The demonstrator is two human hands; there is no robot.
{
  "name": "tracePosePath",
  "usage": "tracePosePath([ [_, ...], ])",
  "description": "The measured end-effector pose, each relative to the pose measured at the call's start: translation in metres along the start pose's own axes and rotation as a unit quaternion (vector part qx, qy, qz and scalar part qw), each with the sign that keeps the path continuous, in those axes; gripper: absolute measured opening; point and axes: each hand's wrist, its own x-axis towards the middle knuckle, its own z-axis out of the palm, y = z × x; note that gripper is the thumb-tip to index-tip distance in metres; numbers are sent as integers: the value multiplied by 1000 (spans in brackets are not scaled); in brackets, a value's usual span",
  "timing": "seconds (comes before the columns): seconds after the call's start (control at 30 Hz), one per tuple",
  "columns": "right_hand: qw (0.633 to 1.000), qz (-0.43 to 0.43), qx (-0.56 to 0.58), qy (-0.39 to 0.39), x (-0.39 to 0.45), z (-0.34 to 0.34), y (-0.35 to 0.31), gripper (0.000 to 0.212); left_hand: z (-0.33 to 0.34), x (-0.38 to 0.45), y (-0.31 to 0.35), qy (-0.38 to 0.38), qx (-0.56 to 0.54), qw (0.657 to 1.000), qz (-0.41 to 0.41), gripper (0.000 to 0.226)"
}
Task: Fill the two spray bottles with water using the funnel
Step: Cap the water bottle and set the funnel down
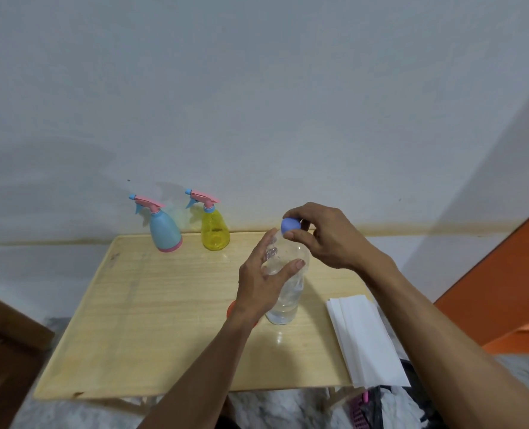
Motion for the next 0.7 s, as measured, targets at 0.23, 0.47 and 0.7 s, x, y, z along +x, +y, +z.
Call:
tracePosePath([
  [0.23, 991, 24, 80, 109, -11, 24, 8, 38, 0, 0, 1, -10, 9, 1000, 18, 87],
  [0.47, 961, 43, 154, 227, -25, 55, 6, 39, -4, -2, 0, -38, 1, 999, 16, 79],
  [0.7, 962, 49, 153, 219, -38, 80, 1, 58, -30, -3, -19, -116, 90, 989, 8, 104],
])
